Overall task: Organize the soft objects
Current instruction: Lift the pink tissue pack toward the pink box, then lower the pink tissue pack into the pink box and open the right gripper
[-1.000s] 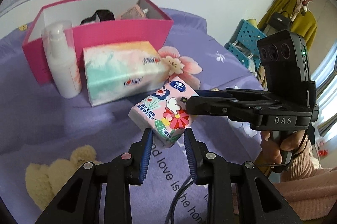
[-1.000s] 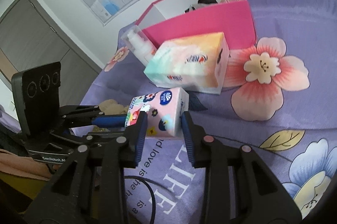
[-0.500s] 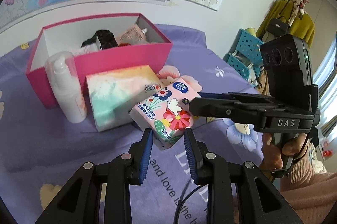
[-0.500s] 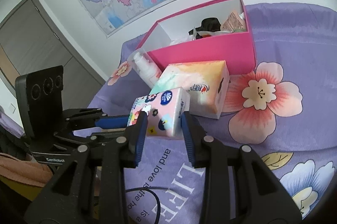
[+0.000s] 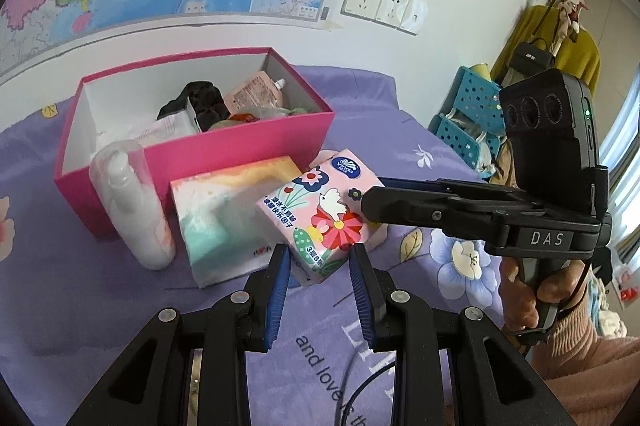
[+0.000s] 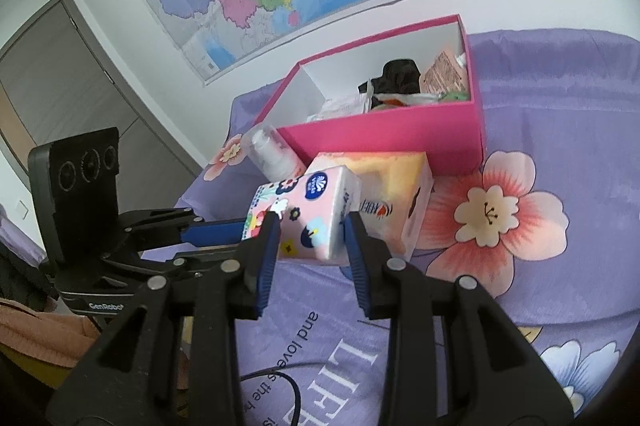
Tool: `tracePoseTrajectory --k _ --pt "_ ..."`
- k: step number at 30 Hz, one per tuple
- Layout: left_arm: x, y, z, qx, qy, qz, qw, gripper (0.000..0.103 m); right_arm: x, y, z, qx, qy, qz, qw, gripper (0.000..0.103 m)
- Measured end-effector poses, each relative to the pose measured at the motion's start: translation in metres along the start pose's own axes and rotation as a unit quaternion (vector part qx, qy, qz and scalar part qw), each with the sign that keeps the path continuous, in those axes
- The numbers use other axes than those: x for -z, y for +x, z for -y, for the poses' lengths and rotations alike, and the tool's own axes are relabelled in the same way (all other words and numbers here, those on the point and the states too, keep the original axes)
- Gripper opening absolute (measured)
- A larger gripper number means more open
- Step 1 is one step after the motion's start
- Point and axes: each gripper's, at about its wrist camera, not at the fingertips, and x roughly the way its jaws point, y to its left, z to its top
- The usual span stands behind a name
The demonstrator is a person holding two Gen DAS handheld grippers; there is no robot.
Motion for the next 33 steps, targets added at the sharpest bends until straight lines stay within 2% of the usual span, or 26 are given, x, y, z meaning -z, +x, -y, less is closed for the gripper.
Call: tracePoseTrajectory --k 8,20,33 --pt "-0.021 0.0 -0.002 -0.008 0.005 0.016 0.9998 0.03 -0.018 -0.001 0.006 0.001 -0.001 0.011 1.0 0.037" --pt "-0.077 0.014 -0.02 -0.035 -0.001 0.039 0.9986 0.03 -0.073 0.009 0.021 0.009 0.005 0.04 0.999 0.037" --pt "-0.117 0.057 -0.051 -0.063 -0.034 0.016 0.9973 0.03 -0.11 0.047 0.053 0.034 0.035 0.034 0.998 0.037"
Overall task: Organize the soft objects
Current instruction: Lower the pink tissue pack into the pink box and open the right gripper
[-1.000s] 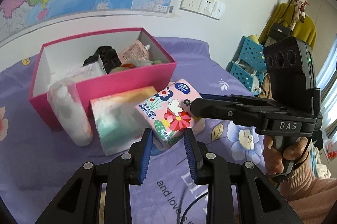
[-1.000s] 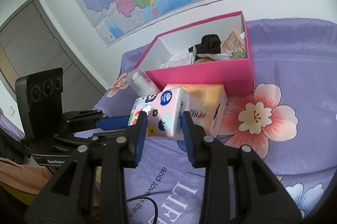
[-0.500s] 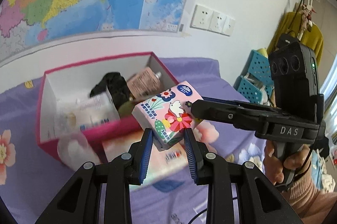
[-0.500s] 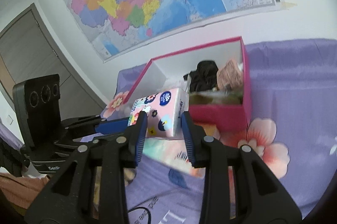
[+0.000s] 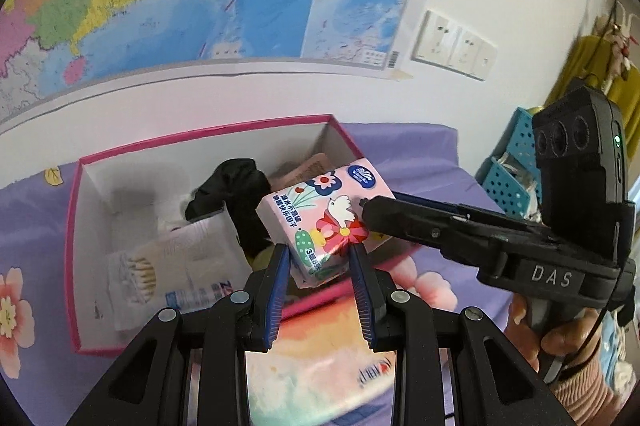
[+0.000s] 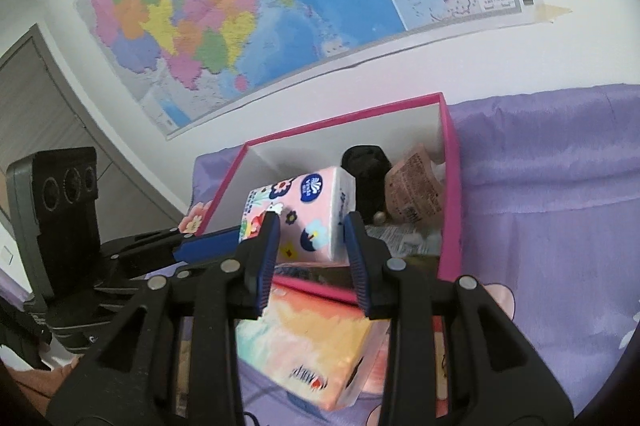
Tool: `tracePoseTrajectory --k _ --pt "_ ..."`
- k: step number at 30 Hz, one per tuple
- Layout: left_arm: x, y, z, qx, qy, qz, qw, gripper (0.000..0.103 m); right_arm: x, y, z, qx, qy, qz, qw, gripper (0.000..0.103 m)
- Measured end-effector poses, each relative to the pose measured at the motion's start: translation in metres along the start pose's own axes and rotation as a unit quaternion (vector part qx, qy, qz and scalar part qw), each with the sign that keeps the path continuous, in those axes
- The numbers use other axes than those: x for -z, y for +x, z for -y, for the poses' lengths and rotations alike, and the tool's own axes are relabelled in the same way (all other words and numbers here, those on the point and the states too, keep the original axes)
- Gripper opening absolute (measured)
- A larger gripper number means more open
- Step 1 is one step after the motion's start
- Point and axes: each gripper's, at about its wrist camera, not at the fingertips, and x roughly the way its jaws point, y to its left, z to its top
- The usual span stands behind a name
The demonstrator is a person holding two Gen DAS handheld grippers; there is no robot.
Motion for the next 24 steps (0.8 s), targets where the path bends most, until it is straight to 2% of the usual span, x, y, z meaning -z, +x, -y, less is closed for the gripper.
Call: tracePoseTrajectory --k 7,12,15,19,24 --pt "-0.006 0.026 -0.012 -0.02 -0.019 -0.02 0.9994 0.03 -0.007 0.023 0.018 0.016 0.028 -0.009 0.999 0.037" --pt "-0.004 0.029 -0.021 -0.024 -0.033 -0.018 0.999 0.037 -0.007 0.028 0.025 0.03 0.04 -0.006 0.999 0.037" --pt "0.0 0.02 -0.026 -0.023 -0.038 -0.007 0.999 0.037 -0.001 0.022 0.024 0.037 0.034 -0.002 0.999 0.037" --pt "0.011 -0.011 -0.026 -0.007 -0.023 0.023 0.9995 0.037 0.008 0.009 0.017 0.036 0.022 0.003 0.999 0.037" --pt "0.026 -0.058 -0.028 0.015 -0.006 0.058 0.9982 0.045 0.026 -0.014 -0.004 0.001 0.0 -0.002 1.0 0.037"
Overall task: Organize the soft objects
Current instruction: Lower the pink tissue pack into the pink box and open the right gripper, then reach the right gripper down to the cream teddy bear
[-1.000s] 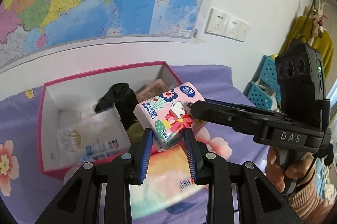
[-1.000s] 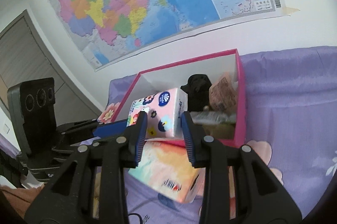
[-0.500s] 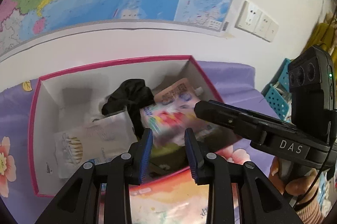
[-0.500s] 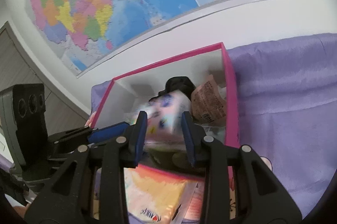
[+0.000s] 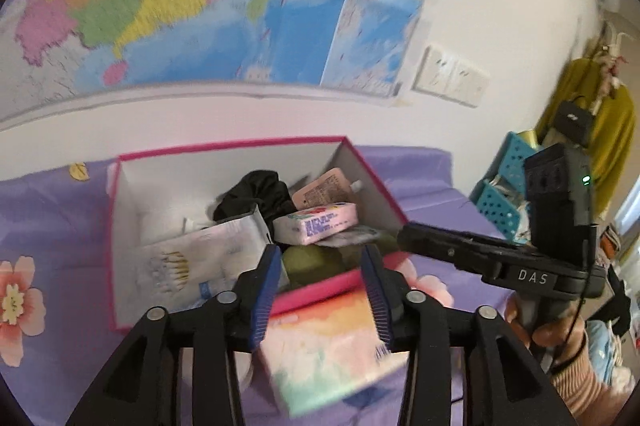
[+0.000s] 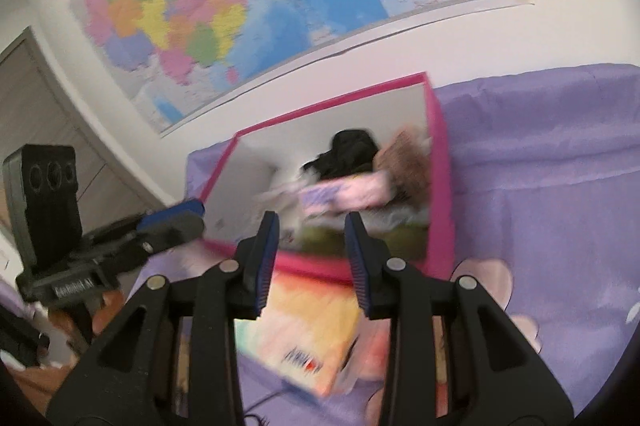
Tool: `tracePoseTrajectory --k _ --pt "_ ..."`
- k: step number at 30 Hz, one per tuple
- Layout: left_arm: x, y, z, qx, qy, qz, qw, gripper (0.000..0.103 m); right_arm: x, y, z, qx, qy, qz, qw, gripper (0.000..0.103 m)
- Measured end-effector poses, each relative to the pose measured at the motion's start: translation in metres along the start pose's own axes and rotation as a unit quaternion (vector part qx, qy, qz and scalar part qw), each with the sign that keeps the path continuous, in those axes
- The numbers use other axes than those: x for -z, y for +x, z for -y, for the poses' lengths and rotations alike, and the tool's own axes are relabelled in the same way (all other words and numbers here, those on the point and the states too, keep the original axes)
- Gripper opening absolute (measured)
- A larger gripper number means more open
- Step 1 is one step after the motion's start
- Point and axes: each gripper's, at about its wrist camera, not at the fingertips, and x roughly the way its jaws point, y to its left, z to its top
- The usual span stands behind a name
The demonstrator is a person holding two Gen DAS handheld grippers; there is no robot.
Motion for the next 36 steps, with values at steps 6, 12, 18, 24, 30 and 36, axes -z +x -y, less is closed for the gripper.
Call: tracePoseTrajectory --k 6,12,18,24,30,36 --pt "0.033 -0.044 -0.014 -0.014 0.005 0.012 0.9998 0.046 0.035 -0.015 -0.033 -0.046 -0.041 -0.029 0.998 0.037" --pt "0.08 -0.053 -0.045 -0.045 -0.035 -0.025 0.9981 0.046 0.074 -0.012 -0.056 -0.087 -0.048 -0.077 0.992 0.037" --pt "0.117 -0.062 -0.06 -0.068 -0.058 -0.051 0.9947 0.046 0.106 0.004 -0.071 -0.114 -0.045 -0.127 0.984 0.038" --pt "0.136 -0.072 -0.057 -0.089 -0.056 -0.057 0.9928 0.046 0.127 0.024 -0.08 -0.13 -0.04 -0.166 0.977 0.045" --pt "0.139 -0.076 -0.054 -0.102 -0.048 -0.055 0.9922 0.046 0.144 0.051 -0.082 -0.135 -0.023 -0.202 0.97 0.049" --pt "0.144 -0.076 -0.054 -0.108 -0.051 -0.058 0.9912 0.046 0.153 0.074 -0.089 -0.135 -0.021 -0.223 0.965 0.05"
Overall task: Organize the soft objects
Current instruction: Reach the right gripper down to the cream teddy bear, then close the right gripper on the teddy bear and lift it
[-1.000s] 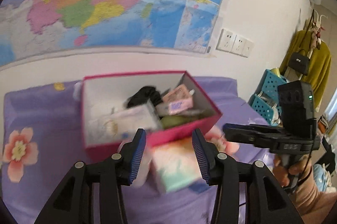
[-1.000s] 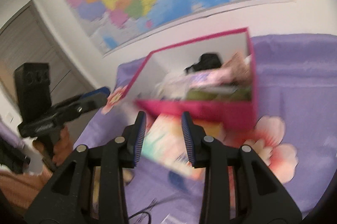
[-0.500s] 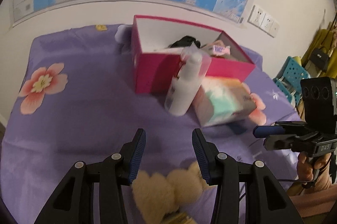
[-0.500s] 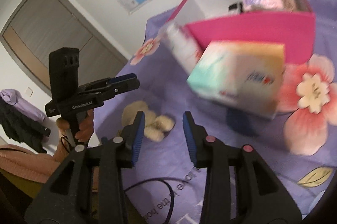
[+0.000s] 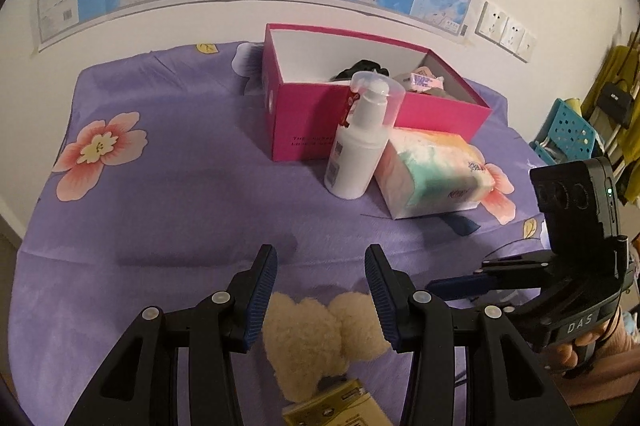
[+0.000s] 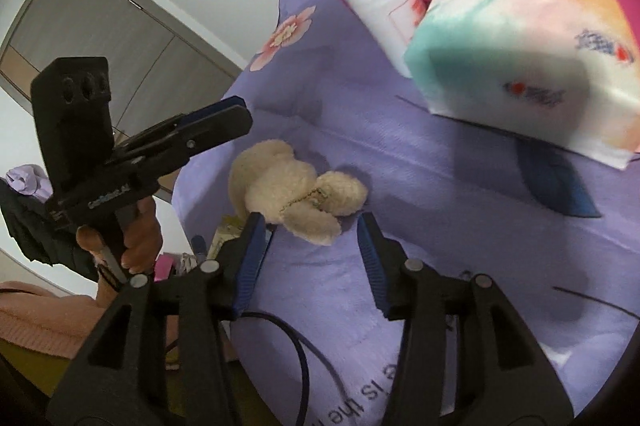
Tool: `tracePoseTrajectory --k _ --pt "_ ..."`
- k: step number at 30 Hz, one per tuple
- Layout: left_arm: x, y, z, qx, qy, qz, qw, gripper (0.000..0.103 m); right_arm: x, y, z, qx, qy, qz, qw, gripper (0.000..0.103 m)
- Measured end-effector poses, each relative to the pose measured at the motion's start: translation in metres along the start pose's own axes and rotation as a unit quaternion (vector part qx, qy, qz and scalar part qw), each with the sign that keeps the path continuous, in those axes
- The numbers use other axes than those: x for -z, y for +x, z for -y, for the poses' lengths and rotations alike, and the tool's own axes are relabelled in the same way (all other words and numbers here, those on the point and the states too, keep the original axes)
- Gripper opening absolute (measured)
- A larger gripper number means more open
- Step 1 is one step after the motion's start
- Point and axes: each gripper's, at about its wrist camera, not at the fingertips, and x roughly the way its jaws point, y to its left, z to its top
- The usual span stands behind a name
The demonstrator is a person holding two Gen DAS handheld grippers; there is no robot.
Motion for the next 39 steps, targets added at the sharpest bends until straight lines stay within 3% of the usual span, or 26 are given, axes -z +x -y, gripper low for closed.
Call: tracePoseTrajectory --k 8,11,14,21,25,32,36,39 --pt "0.008 0.006 -0.008 0.009 -0.016 -0.015 0.9997 0.046 -0.005 0.016 -0.002 0.02 -0.005 -0.003 1.0 0.049" --pt "0.013 0.008 -0.015 0.015 -0.025 -0.022 0.9993 0.046 -0.005 0.017 -0.004 0.027 -0.013 0.004 1.0 0.026" --pt "0.018 0.008 -0.024 0.024 -0.04 -0.029 0.9985 0.046 -0.004 0.014 -0.006 0.029 -0.019 0.013 0.999 0.021" --pt "0.028 0.009 -0.028 0.058 -0.051 -0.05 0.9957 0.048 -0.001 -0.003 -0.003 0.042 -0.025 0.031 0.998 0.018" --pt "0.03 0.013 -0.017 0.098 -0.037 -0.064 0.9924 0.05 0.006 -0.02 0.001 0.055 -0.023 0.041 0.997 0.018" --pt "0.035 0.03 0.006 0.131 -0.012 -0.096 0.9867 0.05 0.017 -0.043 0.016 0.073 0.006 0.061 0.995 0.018" --pt "0.031 0.037 0.018 0.132 -0.003 -0.099 0.9862 0.04 0.02 -0.045 0.02 0.063 0.022 0.056 0.996 0.026" --pt "0.029 0.038 0.023 0.129 0.002 -0.1 0.9866 0.038 0.019 -0.042 0.025 0.052 0.037 0.058 0.996 0.027"
